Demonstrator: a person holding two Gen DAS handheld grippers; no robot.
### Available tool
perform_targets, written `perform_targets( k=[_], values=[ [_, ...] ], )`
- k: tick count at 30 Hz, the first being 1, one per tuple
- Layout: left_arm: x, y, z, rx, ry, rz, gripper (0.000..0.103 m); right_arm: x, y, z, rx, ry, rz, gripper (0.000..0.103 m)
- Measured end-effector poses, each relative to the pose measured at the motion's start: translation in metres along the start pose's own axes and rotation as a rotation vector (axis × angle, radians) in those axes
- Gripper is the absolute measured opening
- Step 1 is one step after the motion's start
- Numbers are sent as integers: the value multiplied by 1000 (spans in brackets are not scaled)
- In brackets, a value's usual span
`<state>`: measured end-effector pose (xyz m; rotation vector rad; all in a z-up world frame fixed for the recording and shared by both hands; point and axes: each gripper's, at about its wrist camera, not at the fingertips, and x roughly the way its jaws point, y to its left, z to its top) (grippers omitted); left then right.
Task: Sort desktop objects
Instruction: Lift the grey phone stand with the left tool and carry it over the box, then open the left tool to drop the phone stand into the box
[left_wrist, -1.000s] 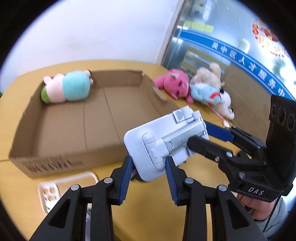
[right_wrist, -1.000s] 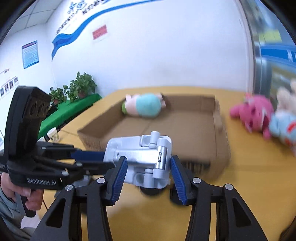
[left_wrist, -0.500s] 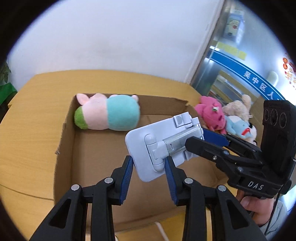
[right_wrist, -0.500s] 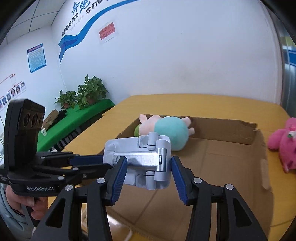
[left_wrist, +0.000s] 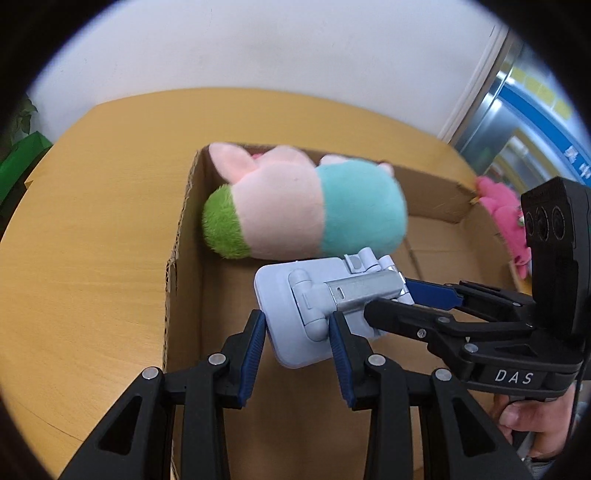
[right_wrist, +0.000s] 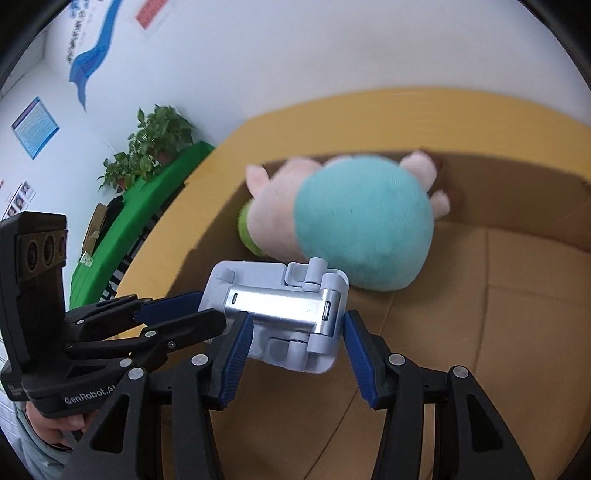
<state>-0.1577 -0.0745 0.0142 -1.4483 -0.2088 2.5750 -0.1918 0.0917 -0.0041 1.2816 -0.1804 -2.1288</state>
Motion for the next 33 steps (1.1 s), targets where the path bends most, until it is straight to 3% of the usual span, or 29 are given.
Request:
perform_targets(
  k=[6, 11, 12, 14, 17, 18, 19, 20, 23, 27, 33],
  values=[
    [18, 3, 9, 10, 62, 95, 34, 45, -17, -1, 110, 163, 65, 51],
    [10, 7, 6, 15, 69, 109, 34, 50, -16, -1, 115, 158, 55, 51],
    [4, 9, 4, 2, 60, 121, 34, 42, -13, -2, 101, 137, 39, 56],
    [-12, 14, 1, -14, 21, 115, 34, 21, -8, -3, 63, 97, -7, 75],
    [-50, 12, -7, -10, -81, 113, 35, -29, 7, -12, -17, -9, -92, 93],
    [-67, 6, -14, 7, -130, 119, 38, -47, 11, -17, -36, -49, -114, 100],
    [-77, 1, -16, 22, -165, 123, 47, -66, 16, -25, -53, -95, -140, 103],
    [-94, -8, -23, 45, -217, 132, 60, -83, 18, -33, -62, -132, -161, 103],
    [-133, -36, -43, 97, -370, 205, 80, -123, 27, -59, -37, -223, -248, 103],
    [-161, -70, -62, 163, -471, 199, 80, -157, 42, -82, -59, -308, -320, 103],
    [-182, -107, -83, 185, -495, 139, 80, -219, 66, -119, -126, -440, -386, 103]
  ],
)
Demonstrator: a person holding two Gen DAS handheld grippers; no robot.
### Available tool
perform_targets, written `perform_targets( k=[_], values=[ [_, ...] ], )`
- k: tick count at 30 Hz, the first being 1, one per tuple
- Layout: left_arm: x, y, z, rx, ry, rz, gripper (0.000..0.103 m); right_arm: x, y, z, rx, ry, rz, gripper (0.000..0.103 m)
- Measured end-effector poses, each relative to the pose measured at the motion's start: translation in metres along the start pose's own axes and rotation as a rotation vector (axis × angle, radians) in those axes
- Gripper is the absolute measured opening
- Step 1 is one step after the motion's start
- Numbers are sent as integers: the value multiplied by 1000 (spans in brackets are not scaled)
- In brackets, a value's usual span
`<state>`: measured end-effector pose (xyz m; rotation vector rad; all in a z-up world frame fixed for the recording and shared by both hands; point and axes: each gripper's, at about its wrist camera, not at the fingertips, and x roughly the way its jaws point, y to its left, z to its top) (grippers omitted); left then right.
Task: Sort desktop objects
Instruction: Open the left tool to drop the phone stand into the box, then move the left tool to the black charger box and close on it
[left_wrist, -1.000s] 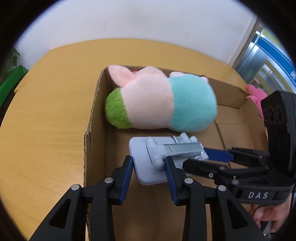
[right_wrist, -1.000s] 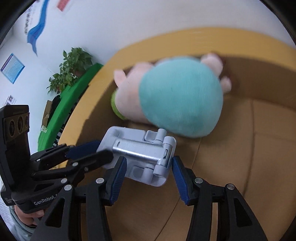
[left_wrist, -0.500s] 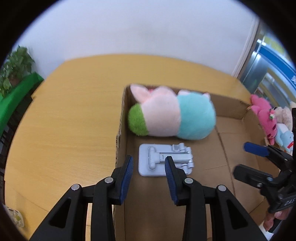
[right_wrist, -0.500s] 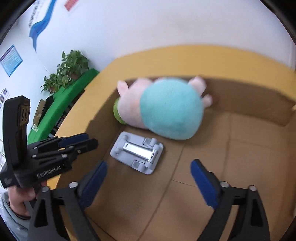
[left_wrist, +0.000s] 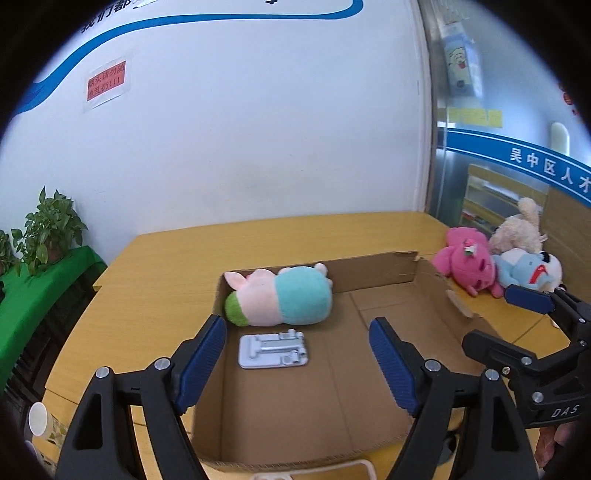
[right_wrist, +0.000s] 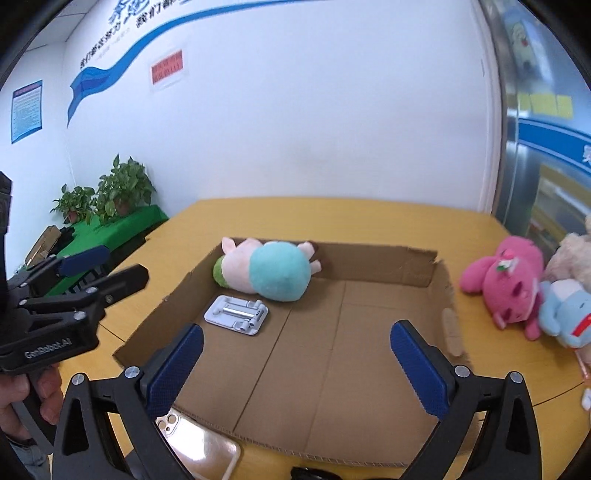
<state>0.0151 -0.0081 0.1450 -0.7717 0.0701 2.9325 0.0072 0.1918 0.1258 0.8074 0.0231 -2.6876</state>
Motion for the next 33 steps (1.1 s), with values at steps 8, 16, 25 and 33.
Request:
perform_targets(
  k=[8, 16, 25, 33],
  values=[
    [-24, -30, -21, 6, 18, -97, 26, -47, -1, -24, -23, 7, -8, 26],
    [-44, -32, -47, -24, 0, -89, 79, -85, 0, -51, -48, -31, 2, 103],
    [-27, 7, -117, -58, 202, -81, 79, -51, 32, -146, -123, 228, 281, 103],
    [-4, 33, -184, -108, 432, -161, 78, -16, 91, -203, -180, 391, 485, 103]
  ],
)
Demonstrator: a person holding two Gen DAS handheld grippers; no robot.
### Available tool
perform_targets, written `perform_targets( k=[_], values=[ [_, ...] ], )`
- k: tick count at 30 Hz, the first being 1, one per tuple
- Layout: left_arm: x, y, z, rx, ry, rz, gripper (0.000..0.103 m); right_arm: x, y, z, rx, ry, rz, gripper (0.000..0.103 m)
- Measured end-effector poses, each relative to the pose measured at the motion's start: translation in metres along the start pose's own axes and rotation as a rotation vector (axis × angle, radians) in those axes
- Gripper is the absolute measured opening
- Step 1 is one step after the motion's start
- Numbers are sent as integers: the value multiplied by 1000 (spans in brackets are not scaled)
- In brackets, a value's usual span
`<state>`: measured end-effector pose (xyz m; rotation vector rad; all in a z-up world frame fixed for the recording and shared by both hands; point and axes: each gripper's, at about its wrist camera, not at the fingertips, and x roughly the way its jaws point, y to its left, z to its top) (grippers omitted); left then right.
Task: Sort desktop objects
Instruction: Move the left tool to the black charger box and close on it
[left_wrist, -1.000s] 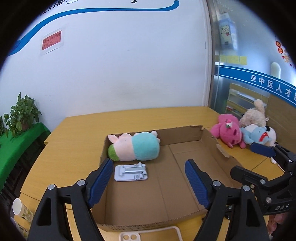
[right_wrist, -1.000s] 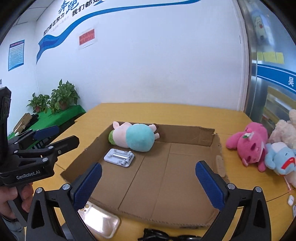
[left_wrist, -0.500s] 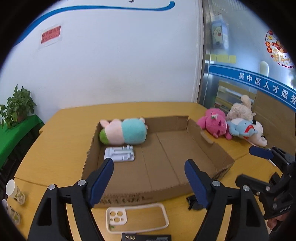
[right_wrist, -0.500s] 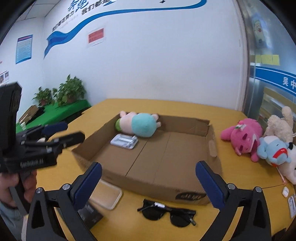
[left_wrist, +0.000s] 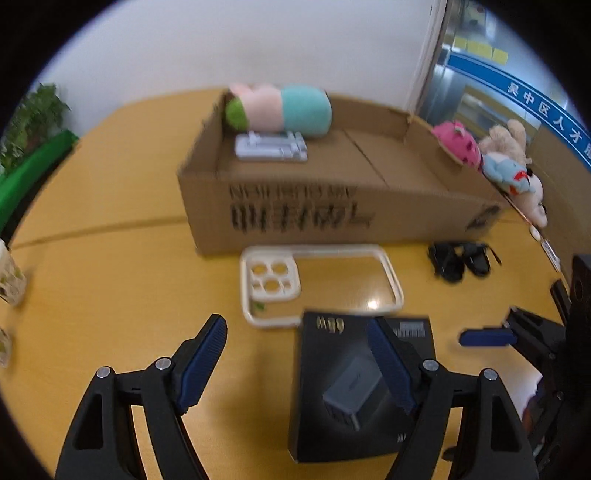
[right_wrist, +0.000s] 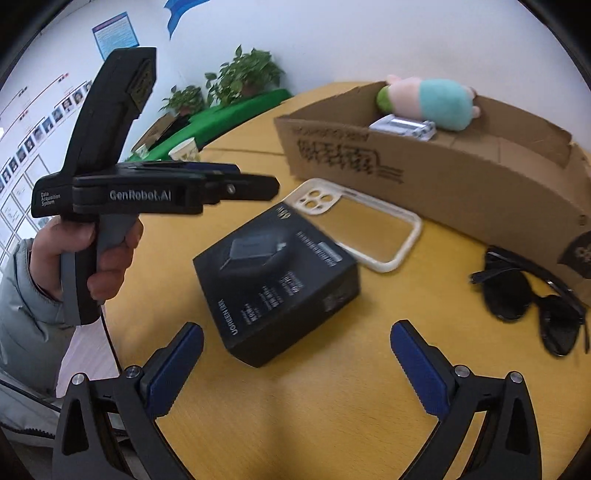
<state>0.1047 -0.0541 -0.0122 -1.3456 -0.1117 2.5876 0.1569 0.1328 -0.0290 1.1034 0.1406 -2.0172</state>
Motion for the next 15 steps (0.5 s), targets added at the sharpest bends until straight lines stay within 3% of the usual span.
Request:
perform_targets(
  k=[4, 12, 15],
  values=[
    [15, -5, -21, -52, 76, -178, 77, 10, 0, -3, -6, 29, 13, 103],
    [23, -78, -25, 50, 148, -326, 76, -17, -32, -22, 77, 15, -68, 103],
    [27, -100, -23, 62, 162, -339, 76, -34, -46, -35, 98, 9, -89, 103]
  ],
)
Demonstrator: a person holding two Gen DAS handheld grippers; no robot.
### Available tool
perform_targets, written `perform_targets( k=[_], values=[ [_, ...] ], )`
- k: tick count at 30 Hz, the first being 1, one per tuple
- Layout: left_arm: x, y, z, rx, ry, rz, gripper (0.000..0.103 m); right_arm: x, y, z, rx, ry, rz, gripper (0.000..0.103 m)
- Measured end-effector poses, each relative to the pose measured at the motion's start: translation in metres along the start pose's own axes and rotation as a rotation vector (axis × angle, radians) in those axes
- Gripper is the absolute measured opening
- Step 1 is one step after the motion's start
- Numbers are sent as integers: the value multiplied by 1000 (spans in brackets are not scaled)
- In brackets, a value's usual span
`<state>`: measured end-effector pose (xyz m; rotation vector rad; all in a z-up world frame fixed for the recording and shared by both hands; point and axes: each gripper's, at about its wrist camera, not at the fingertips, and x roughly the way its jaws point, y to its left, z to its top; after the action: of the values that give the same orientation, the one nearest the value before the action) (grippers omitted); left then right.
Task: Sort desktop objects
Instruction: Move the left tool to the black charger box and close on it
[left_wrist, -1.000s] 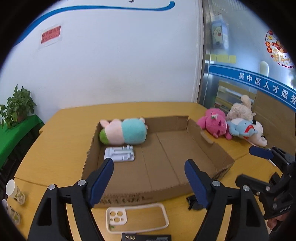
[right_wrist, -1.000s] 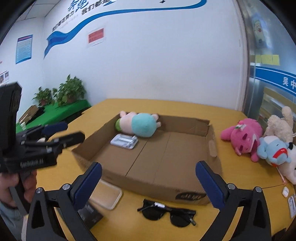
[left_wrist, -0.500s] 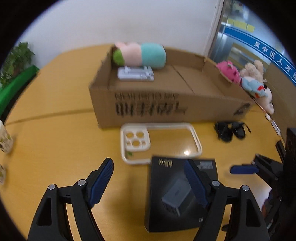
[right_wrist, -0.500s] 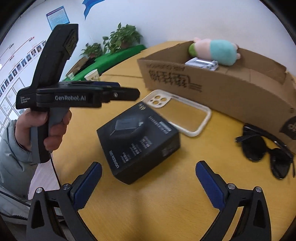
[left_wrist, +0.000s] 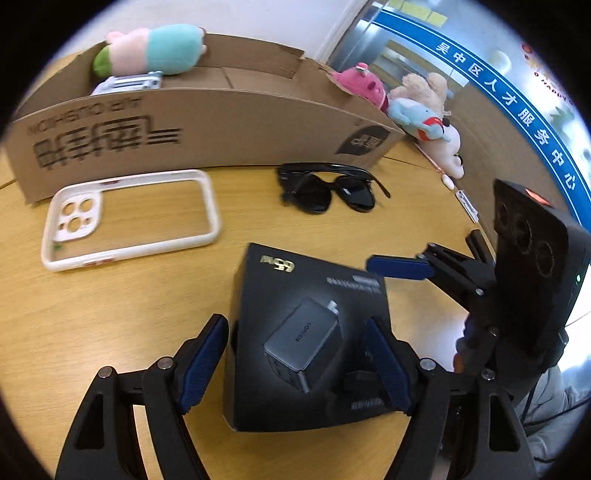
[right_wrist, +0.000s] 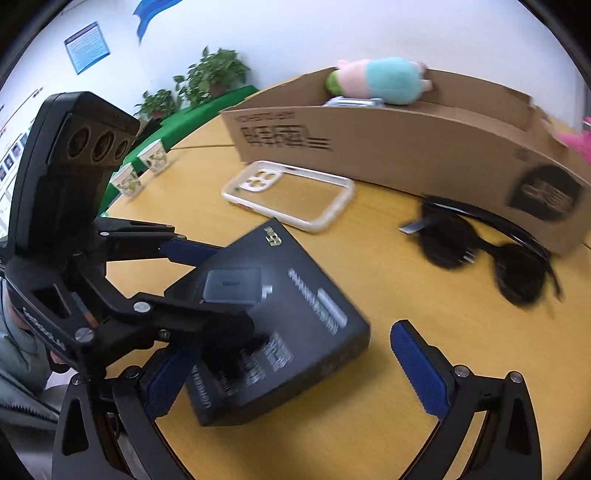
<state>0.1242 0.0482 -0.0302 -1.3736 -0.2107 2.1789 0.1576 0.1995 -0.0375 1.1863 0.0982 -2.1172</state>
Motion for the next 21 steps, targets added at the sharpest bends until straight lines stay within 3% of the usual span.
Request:
perform_targets(
  k=[5, 8, 12, 18, 21],
  values=[
    [-2, 7, 3, -21, -7, 17, 76, -27, -7, -17, -43, -3, 21, 103],
    [0, 20, 1, -54, 8, 18, 76, -22, 8, -27, -108, 40, 50, 103],
    [-1, 27, -1, -75, 10, -13, 76, -2, 16, -29, -119, 70, -9, 102],
    [-1, 21, -9, -34, 38, -52, 76, -17, -12, -26, -70, 22, -117, 101],
    [-1, 27, -4, -73, 12, -51, 76, -27, -22, -26, -53, -2, -89, 102]
  ],
)
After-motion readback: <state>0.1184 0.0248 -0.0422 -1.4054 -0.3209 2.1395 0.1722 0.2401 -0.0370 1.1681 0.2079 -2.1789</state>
